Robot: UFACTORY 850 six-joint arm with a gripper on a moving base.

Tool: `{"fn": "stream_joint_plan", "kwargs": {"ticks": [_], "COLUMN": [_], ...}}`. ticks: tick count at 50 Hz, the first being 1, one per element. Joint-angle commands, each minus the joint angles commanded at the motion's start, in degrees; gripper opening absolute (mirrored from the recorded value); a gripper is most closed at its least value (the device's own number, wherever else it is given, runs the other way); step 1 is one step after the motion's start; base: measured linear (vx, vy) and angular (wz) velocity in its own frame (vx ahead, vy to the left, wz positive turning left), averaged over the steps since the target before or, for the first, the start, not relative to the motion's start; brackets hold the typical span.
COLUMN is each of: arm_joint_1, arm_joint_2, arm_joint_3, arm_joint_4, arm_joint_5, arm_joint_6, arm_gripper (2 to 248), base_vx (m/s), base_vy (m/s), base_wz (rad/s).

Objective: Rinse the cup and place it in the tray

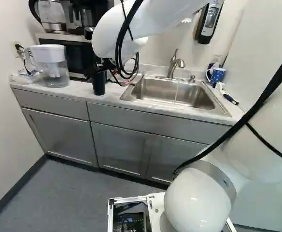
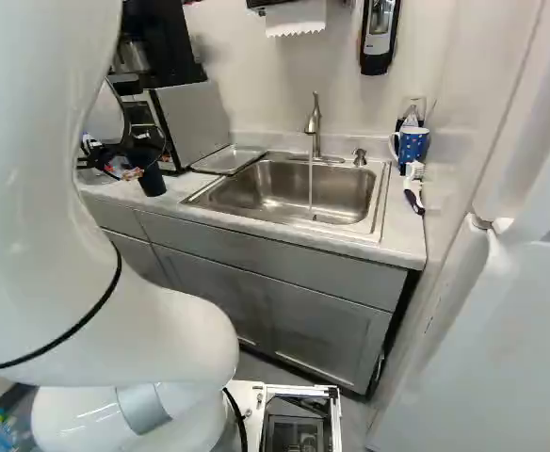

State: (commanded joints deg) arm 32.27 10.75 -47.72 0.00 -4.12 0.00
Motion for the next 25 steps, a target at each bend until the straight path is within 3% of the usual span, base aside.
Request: {"fn": "stream_joint_plan", "kwargs": {"ticks": [25], "arm_joint_1": [0.41], "arm_joint_2": [-0.26], "arm_joint_3": [1.56], "arm_joint_4": [0.0], "arm_joint_5": [6.31], "arm_joint_6": [0.0], "arm_gripper": [247], "base_vx": [0.0], "base_vy": [0.0], "base_wz": [0.0]}}
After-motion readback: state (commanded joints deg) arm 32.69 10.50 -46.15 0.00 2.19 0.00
